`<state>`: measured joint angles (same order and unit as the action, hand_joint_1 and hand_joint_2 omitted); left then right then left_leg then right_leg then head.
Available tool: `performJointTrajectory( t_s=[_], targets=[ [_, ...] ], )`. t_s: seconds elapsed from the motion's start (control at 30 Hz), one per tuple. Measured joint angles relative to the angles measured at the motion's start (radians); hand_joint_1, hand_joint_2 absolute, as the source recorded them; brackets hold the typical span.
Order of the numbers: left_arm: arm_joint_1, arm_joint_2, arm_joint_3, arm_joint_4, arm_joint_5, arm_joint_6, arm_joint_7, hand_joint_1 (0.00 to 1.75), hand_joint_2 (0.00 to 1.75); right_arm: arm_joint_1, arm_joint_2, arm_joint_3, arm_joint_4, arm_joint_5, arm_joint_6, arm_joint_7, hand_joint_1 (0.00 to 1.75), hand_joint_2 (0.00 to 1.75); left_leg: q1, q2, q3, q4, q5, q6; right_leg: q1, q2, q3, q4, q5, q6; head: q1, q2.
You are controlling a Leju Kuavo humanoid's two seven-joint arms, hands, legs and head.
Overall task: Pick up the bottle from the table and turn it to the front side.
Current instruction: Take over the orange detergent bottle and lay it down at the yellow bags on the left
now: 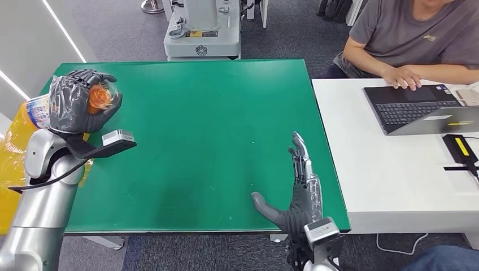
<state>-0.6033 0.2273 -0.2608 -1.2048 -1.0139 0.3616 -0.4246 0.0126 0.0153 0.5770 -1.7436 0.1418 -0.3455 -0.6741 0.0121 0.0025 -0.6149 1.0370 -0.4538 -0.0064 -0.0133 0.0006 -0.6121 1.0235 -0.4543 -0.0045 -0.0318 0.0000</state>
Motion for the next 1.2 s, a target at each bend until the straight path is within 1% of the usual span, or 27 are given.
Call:
performJointTrajectory(
  t_s=[0.1, 0.2, 0.37, 0.63, 0.83, 0.97, 1.2],
  targets=[
    [-0.035, 0.052, -0.029, 0.078, -0.112, -0.058, 0.007, 1.75, 1.75, 0.013, 0.004, -0.013, -0.003, 0.005, 0.024, -0.002, 0.0, 1.75, 0.0, 0.0, 0.0, 0.0, 0.0, 0.0, 0.0, 0.0, 0.0, 0.0, 0.0, 0.0, 0.0, 0.0],
    [-0.074, 0.084, -0.079, 0.19, -0.202, -0.098, 0.006, 1.75, 1.75, 0.023, 0.011, -0.025, -0.006, 0.009, 0.043, -0.005, 0.0, 1.75, 0.0, 0.0, 0.0, 0.0, 0.0, 0.0, 0.0, 0.0, 0.0, 0.0, 0.0, 0.0, 0.0, 0.0],
    [-0.131, 0.103, -0.182, 0.392, -0.296, -0.123, 0.003, 1.75, 1.75, 0.026, 0.021, -0.036, -0.014, 0.021, 0.054, -0.008, 0.0, 1.75, 0.0, 0.001, 0.0, 0.0, 0.0, 0.0, 0.0, 0.001, 0.0, 0.0, 0.0, -0.001, 0.0, 0.0],
    [-0.175, 0.119, -0.275, 0.615, -0.354, -0.123, 0.026, 1.75, 1.75, 0.027, 0.024, -0.041, -0.027, 0.024, 0.049, -0.005, 0.0, 1.75, 0.0, 0.002, 0.0, 0.0, 0.0, -0.001, 0.0, 0.002, -0.001, 0.0, 0.0, -0.001, 0.0, 0.0],
    [-0.179, 0.136, -0.306, 0.712, -0.357, -0.119, 0.046, 1.75, 1.75, 0.027, 0.024, -0.045, -0.031, 0.016, 0.047, -0.005, 0.0, 1.75, 0.0, 0.002, 0.0, 0.0, 0.0, -0.001, 0.0, 0.002, -0.001, 0.0, 0.0, -0.001, 0.0, 0.0],
    [-0.178, 0.138, -0.313, 0.76, -0.358, -0.121, 0.056, 1.75, 1.75, 0.026, 0.025, -0.046, -0.031, 0.014, 0.043, -0.005, 0.0, 1.75, 0.0, 0.001, -0.001, 0.0, 0.0, -0.001, 0.0, 0.001, -0.001, 0.0, 0.0, -0.001, 0.0, 0.0],
    [-0.179, 0.128, -0.327, 0.812, -0.361, -0.176, 0.07, 1.75, 1.75, 0.025, 0.03, -0.046, -0.034, 0.014, 0.034, -0.005, 0.0, 1.75, 0.0, 0.001, -0.001, 0.0, 0.0, -0.001, 0.0, 0.001, -0.001, 0.0, 0.0, -0.001, 0.0, 0.0]
  ],
)
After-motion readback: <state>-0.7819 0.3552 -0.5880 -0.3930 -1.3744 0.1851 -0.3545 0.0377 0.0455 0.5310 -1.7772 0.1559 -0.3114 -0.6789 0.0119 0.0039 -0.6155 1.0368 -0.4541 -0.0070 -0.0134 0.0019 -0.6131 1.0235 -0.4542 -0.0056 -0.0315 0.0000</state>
